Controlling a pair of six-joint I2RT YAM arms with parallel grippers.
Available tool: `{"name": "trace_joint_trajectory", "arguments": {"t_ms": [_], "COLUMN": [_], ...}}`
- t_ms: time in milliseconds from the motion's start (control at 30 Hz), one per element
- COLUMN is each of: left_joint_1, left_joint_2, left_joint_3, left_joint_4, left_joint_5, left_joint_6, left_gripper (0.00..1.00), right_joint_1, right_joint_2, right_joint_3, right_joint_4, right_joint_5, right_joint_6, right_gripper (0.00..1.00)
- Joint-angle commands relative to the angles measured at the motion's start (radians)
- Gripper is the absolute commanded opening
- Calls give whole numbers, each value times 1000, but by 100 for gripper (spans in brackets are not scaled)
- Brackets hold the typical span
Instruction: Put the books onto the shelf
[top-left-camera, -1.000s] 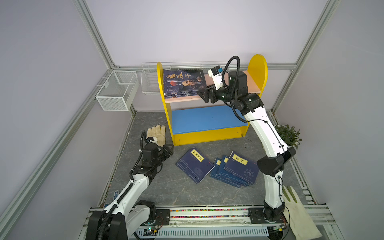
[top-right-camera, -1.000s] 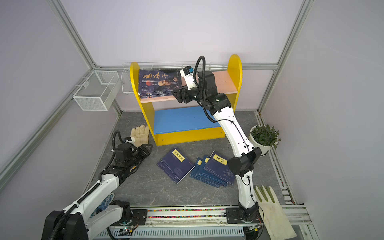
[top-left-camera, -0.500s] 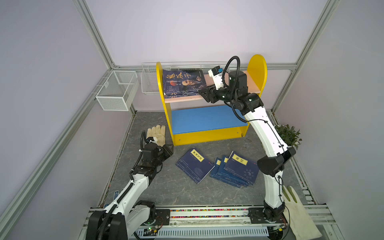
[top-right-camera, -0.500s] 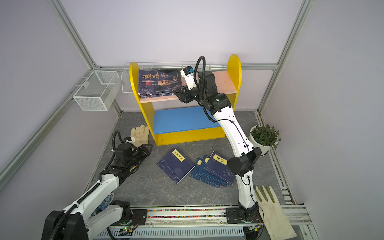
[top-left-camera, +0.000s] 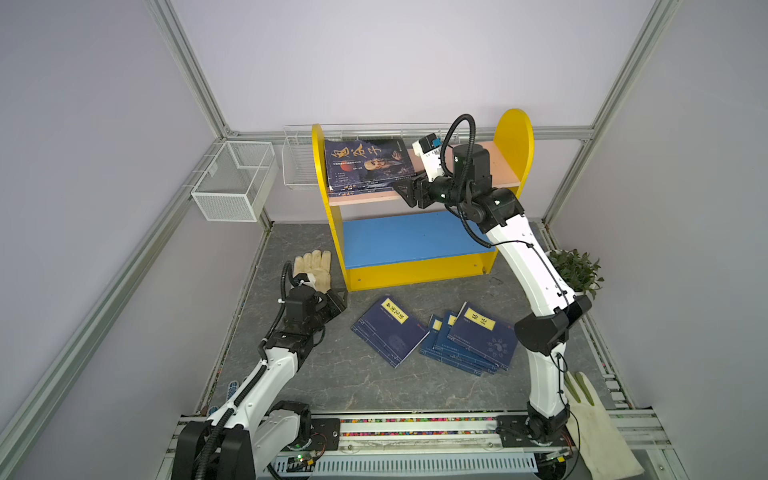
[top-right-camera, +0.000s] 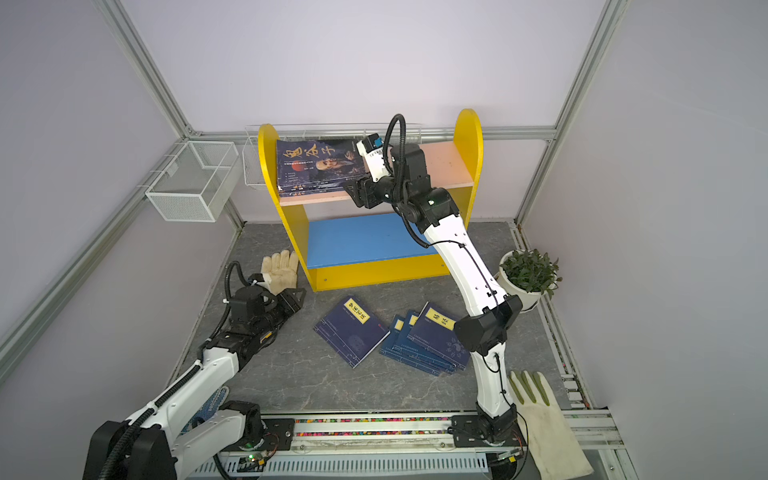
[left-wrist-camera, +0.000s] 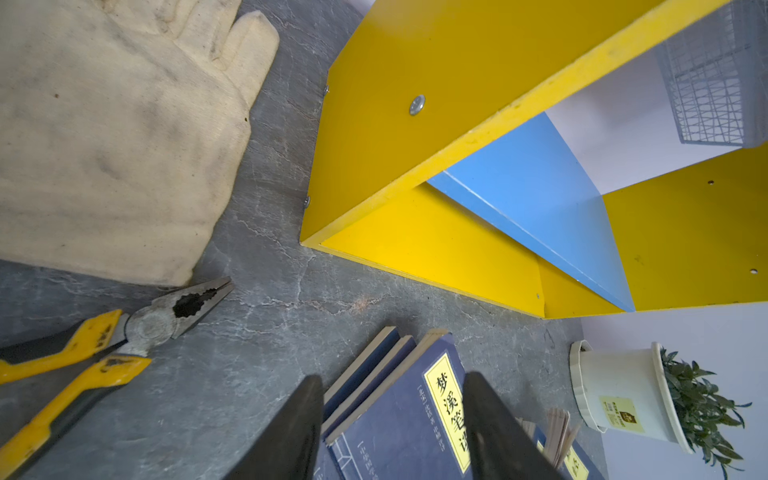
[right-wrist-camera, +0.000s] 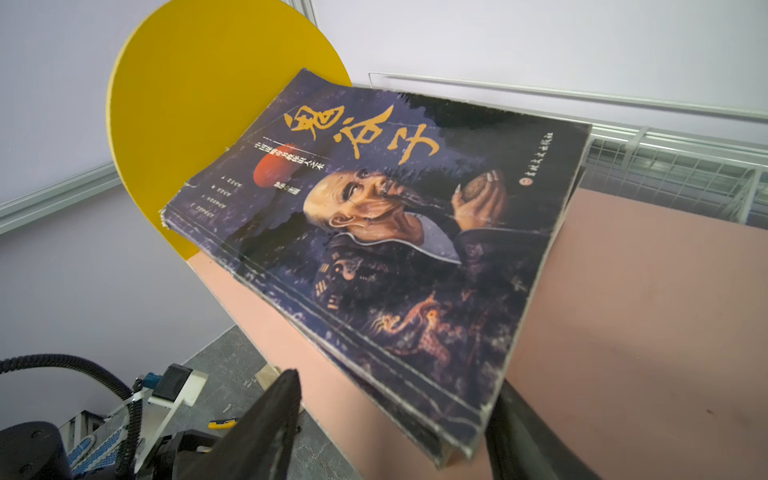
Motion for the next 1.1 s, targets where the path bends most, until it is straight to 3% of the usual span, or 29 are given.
{"name": "trace_joint_trajectory", "arguments": {"t_ms": [0,167,400,633,833,900,1000,1067], "left_joint_1": [-17,-136,-143,-153,-157,-158,-158,-158], "left_joint_2": [-23,-34,81,233,302,305,305,304], "left_joint_3": [52,259,557,818,912,920,929,938], "left_joint_4": [-44,-205,-179,-179,-167,-147,-116,-96], "left_joint_5": [14,-89,62,108,101,94,77,67], "left_joint_6": [56,195,175,138,107,101,97,96], "left_gripper": [55,55,51,48,35,26,4,0], "right_joint_1": [31,23,11,9,9,9,9,8], "right_joint_2": [-23,-18,-25,-51,-69,-74,-81,-87], "right_joint_3": [-49,-49,-68,-114,-152,-163,-178,-192], "right_joint_4": [-27,-34,-42,-42,-32,-28,-23,-15], "right_joint_5": [-27,-34,-49,-46,-53,-56,-64,-65], "right_joint_6": [-30,-29,-20,-20,-18,-16,-14,-11], "right_gripper": [73,73,67,66,60,57,52,52]}}
